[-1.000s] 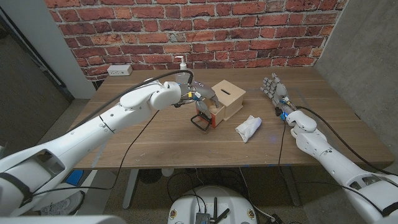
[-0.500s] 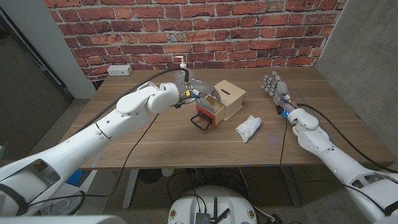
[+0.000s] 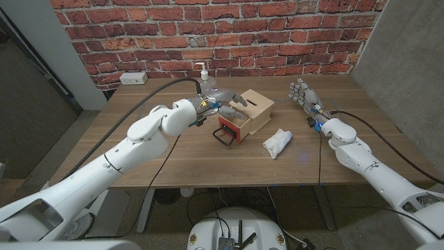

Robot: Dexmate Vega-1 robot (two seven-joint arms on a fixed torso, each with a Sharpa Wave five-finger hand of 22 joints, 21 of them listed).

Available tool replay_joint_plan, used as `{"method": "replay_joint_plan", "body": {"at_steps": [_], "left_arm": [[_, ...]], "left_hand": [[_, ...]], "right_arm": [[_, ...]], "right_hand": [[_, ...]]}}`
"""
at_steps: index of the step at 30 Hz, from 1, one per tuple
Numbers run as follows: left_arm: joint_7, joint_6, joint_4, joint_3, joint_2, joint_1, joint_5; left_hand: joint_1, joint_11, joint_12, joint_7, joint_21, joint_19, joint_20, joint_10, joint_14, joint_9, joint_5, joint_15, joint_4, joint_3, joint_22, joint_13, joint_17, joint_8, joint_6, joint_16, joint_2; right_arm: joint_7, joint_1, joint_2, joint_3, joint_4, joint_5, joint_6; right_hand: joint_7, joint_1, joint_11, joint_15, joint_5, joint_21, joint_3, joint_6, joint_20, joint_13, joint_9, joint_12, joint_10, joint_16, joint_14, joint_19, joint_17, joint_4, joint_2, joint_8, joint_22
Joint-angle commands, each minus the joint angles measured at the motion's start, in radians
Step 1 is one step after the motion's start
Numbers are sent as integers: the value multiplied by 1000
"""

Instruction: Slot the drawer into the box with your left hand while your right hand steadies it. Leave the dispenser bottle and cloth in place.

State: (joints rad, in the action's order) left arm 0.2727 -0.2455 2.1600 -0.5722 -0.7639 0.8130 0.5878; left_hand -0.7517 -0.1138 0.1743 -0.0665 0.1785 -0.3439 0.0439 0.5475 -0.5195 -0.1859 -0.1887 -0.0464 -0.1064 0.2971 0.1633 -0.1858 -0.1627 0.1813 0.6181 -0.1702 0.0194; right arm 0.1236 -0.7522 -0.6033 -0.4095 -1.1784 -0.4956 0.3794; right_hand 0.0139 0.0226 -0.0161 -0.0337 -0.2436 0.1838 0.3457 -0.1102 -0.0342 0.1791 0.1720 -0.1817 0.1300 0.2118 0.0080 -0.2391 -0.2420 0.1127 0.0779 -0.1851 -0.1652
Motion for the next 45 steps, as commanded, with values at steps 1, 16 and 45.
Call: {"method": "replay_joint_plan", "body": {"at_steps": [1, 16, 45], "left_arm": [[-99, -127, 54, 10, -1, 63, -93], [-178, -208, 96, -7, -33, 84, -161], [-283, -202, 150, -7, -107, 176, -43]], "left_hand": [[-1, 3, 8, 10, 7, -11, 77, 2, -1, -3, -4, -101, -4, 12, 2, 1, -2, 8, 0, -4, -13], [15, 11, 10, 23, 9, -20, 67, 2, 2, -2, -3, -95, 0, 20, 2, 1, -2, 9, -3, -4, -36], [88, 26, 3, 16, 3, 10, 71, -56, 77, 3, 2, -76, 14, 44, 3, 0, -1, -9, -84, 7, -106]], "right_arm": [[-78, -4, -52, -48, -67, 165, 15], [-217, 5, -106, -90, -144, 417, 3], [-324, -5, -222, -157, -370, 830, -182]], "right_hand": [[7, 14, -10, -34, 0, 2, 12, 3, -12, 4, 3, -9, 7, 2, 4, -1, 2, -2, 22, 1, -1], [18, 26, -21, -46, -1, -1, 18, 8, -22, 3, 3, -6, 2, 0, -2, 8, 5, -13, 26, 2, -1], [27, 33, -34, -67, 2, -10, 24, 2, -41, 2, 2, -8, 8, -3, -11, 53, 8, -23, 31, -2, -1]]}}
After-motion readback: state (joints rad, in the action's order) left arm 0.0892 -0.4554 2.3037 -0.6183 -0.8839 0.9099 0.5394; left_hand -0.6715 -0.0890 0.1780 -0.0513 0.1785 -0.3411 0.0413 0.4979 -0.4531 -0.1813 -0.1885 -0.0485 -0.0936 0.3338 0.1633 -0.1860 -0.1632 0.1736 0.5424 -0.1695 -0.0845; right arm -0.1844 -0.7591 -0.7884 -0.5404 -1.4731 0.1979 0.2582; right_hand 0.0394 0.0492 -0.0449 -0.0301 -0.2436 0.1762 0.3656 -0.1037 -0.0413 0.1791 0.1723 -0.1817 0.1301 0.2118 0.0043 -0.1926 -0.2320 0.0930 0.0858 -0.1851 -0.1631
